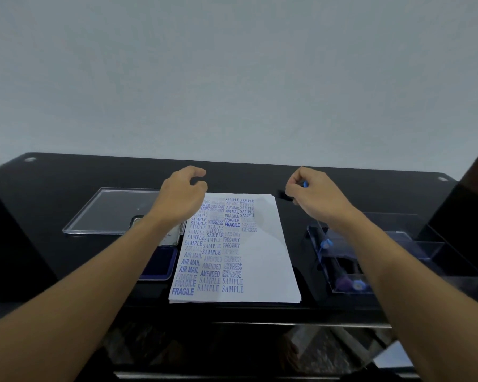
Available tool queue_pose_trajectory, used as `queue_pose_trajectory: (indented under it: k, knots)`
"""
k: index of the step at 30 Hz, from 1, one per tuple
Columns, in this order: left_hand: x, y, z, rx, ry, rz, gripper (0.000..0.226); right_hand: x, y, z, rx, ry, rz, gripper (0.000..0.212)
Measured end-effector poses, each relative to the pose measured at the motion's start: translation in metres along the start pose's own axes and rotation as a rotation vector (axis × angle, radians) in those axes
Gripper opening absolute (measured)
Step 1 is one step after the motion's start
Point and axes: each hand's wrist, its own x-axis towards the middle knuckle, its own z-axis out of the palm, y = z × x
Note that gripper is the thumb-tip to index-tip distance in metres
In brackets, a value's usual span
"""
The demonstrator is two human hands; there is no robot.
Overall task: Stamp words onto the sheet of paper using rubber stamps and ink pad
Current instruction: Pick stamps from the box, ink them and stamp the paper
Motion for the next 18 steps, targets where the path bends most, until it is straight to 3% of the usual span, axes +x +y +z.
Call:
queue_pose_trajectory:
  k: [18]
  knots:
    - [-0.026,0.086,0.068,-0.011,-0.091,0.214,0.034,-0.044,0.051,-0.104,0.053,0.084,0.168,0.023]
